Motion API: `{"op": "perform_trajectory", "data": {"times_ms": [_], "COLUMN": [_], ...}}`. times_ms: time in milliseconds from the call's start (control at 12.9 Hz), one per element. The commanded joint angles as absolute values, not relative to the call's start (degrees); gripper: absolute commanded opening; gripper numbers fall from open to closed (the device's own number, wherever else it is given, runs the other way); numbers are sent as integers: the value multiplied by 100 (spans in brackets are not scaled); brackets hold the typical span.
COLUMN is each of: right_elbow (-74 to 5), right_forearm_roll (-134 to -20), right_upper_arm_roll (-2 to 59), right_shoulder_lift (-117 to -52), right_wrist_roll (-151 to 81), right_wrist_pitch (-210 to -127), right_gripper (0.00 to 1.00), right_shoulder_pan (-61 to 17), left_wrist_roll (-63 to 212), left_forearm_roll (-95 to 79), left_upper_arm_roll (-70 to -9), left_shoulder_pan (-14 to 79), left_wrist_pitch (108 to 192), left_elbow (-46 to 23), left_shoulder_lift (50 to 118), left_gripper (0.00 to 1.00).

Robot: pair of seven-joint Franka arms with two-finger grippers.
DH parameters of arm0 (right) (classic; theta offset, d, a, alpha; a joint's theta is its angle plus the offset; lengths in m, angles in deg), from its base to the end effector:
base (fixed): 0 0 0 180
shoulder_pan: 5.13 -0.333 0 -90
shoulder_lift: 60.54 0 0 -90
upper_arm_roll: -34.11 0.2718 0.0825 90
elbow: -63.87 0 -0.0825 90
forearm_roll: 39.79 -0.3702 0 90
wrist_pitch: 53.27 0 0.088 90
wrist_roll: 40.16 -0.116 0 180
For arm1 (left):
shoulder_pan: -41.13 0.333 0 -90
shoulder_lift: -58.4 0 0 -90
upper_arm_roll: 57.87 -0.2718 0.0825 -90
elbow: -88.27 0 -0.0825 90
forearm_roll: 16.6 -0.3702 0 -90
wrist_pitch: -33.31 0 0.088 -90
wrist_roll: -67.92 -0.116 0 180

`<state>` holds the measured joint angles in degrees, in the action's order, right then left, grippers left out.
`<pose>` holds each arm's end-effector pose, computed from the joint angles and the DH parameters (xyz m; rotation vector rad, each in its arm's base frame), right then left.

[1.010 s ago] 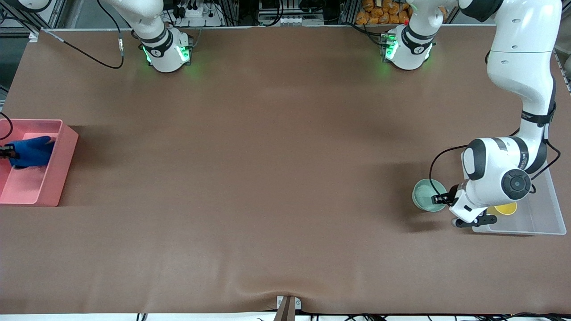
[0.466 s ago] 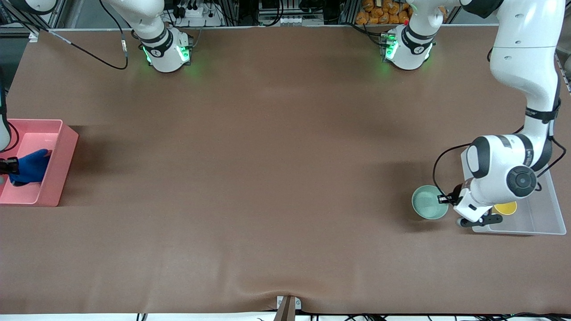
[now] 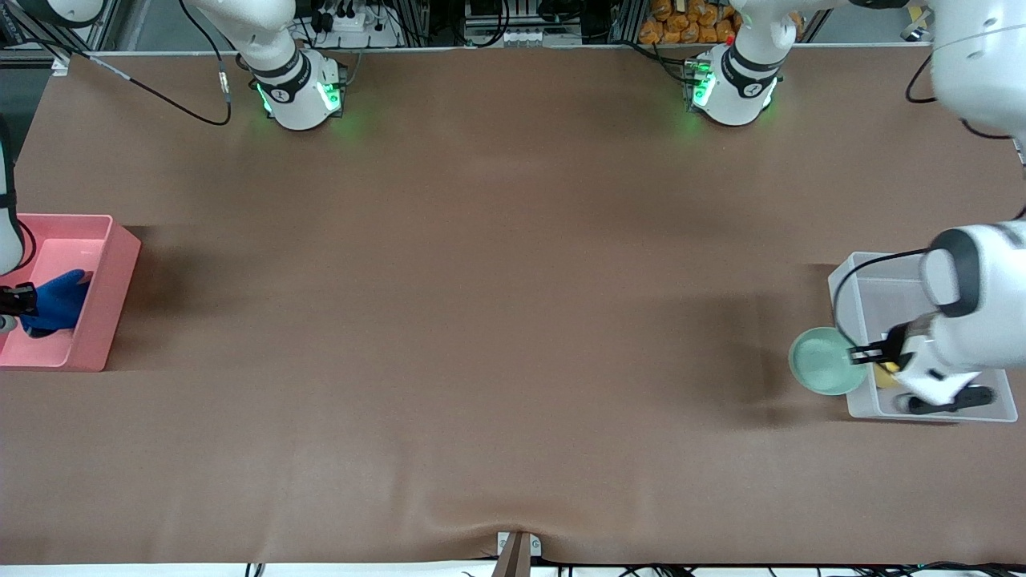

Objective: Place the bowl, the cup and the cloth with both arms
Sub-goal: 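Grasp the green bowl with the left gripper while the right gripper releases the cloth, then lower the green bowl into the clear bin beside the cup with the left gripper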

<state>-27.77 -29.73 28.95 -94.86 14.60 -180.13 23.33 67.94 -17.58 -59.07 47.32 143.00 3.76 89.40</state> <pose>0.5490 -0.3662 0.2480 2.8981 0.7238 -0.1827 0.6507 0.0840 0.3143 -3.1117 -0.1874 0.1607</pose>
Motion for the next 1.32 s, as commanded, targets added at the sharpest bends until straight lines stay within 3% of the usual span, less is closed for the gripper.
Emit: {"op": "perform_trajectory", "data": {"times_ms": [0, 388, 699, 777, 854, 1243], "right_elbow": [-2622, -2630, -2630, -2630, -2630, -2639], "right_forearm_roll": [-2916, -2925, -2925, -2933, -2934, -2968], "right_upper_arm_roll": [2884, 2893, 2893, 2884, 2884, 2893], "right_shoulder_lift": [-9587, -9798, -9790, -9781, -9781, -9623], "right_wrist_roll": [2010, 3155, 3165, 3156, 3156, 3015], "right_wrist_pitch": [-18080, -18941, -18950, -18924, -18924, -18696], "right_gripper": [0, 0, 4, 35, 99, 100], "right_shoulder_pan": [2326, 2598, 2546, 2537, 2511, 2414], "left_wrist_roll": [5978, 4842, 4367, 4192, 4103, 3927], "left_forearm_roll": [-1730, -1730, -1730, -1730, -1730, -1739], "left_upper_arm_roll": [-5883, -5892, -5892, -5892, -5892, -5901], "left_shoulder_pan": [5201, 5843, 6143, 6248, 6301, 6450], "left_wrist_pitch": [13818, 13579, 14140, 14325, 14631, 15942], "left_elbow": [434, 311, -250, -391, -601, -1376], "left_shoulder_lift": [8680, 8591, 8582, 8582, 8591, 8687], "left_gripper": [0, 0, 0, 0, 0, 0]}}
